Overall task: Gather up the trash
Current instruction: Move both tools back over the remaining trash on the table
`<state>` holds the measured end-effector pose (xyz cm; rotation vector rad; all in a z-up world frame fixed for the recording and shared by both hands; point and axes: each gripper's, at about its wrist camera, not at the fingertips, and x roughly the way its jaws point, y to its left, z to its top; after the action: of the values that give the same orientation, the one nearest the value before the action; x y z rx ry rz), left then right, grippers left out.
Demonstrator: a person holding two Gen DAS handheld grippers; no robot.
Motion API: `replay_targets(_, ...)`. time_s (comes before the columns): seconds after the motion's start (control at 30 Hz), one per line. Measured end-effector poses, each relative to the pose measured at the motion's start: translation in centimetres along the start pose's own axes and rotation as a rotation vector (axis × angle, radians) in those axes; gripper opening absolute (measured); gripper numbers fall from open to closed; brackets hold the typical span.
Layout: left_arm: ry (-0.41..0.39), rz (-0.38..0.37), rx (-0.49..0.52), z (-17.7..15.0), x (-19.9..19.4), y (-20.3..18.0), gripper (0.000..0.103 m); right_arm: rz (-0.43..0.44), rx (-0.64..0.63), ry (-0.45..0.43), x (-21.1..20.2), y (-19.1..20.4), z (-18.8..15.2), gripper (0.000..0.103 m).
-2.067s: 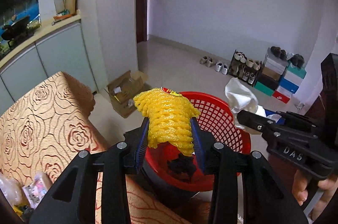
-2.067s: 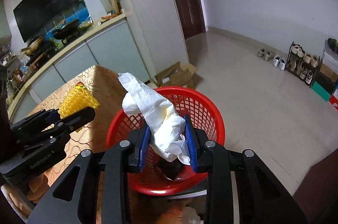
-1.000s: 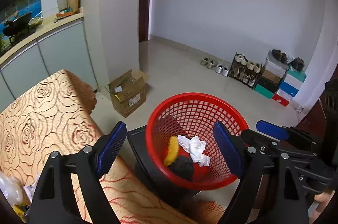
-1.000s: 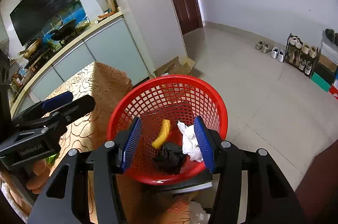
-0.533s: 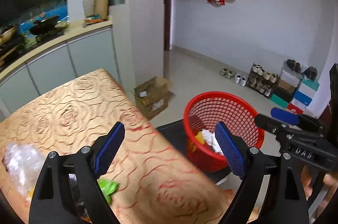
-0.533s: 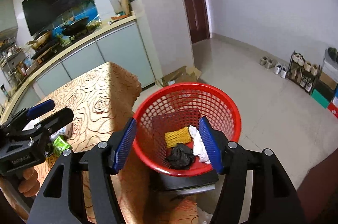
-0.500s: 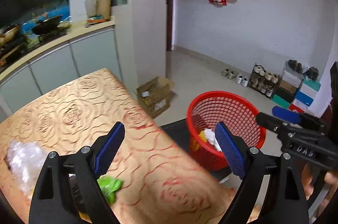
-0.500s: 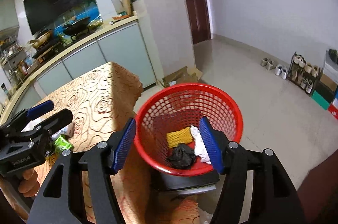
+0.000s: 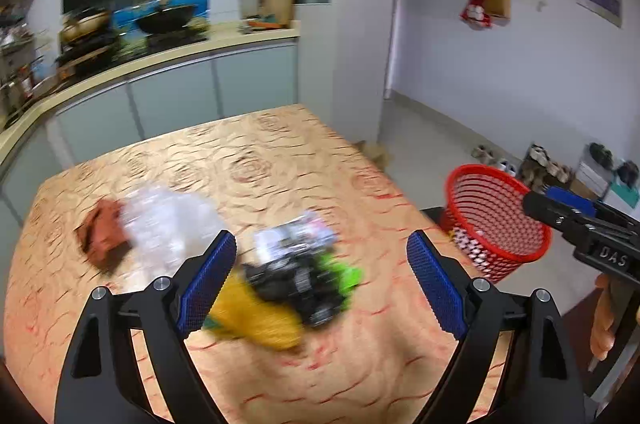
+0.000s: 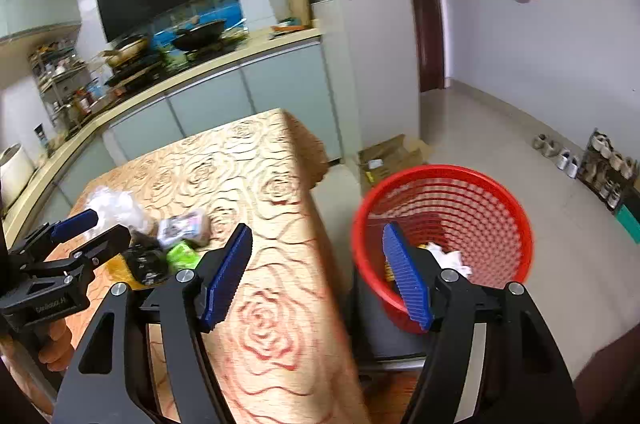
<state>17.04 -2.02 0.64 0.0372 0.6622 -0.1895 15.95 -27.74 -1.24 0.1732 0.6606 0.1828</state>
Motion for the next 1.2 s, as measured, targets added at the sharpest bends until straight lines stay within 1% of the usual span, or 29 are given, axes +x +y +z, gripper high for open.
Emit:
replay_targets(0.07, 0.002, 0.023, -0.021, -0.5, -0.6, 1.7, 0.084, 0.017, -0.012, 0.0, 0.0, 1.0, -0.1, 0.07)
replay_targets(0.37, 0.017, 0.157, -0.151, -3.3, -3.2, 10.0, 0.084, 0.063, -0.051, 0.026, 0.8, 3.8, -0.4, 0.07)
replay_targets(0.43, 0.027, 0.182, -0.169, -3.9, -3.3, 11.2, 0.084, 0.071, -0.058, 0.033, 1.1, 4.4, -0.4, 0.071)
replay_targets(0.63, 0.07, 0.222, -0.199, -5.3, -2.4, 13.8, 0.084, 0.095, -0.089, 0.054, 1.6, 6.3, -0.9, 0.071)
replay_targets(0.8, 0.105, 0.22, -0.22, -5.7, -0.7, 14.7, 0.084, 0.101, -0.09, 0.071, 2.0, 6.7, -1.4, 0.071)
replay_targets(1.0, 0.124, 0.172, -0.222, -4.8, 1.5, 14.7, 0.084, 0.087, -0.086, 0.076, 2.3, 6.4, -1.3, 0.071)
replay_targets(1.2, 0.155, 0.162, -0.195, -3.6, 3.9, 14.7, 0.084, 0.079, -0.084, 0.079, 2.7, 6.3, -1.3, 0.071)
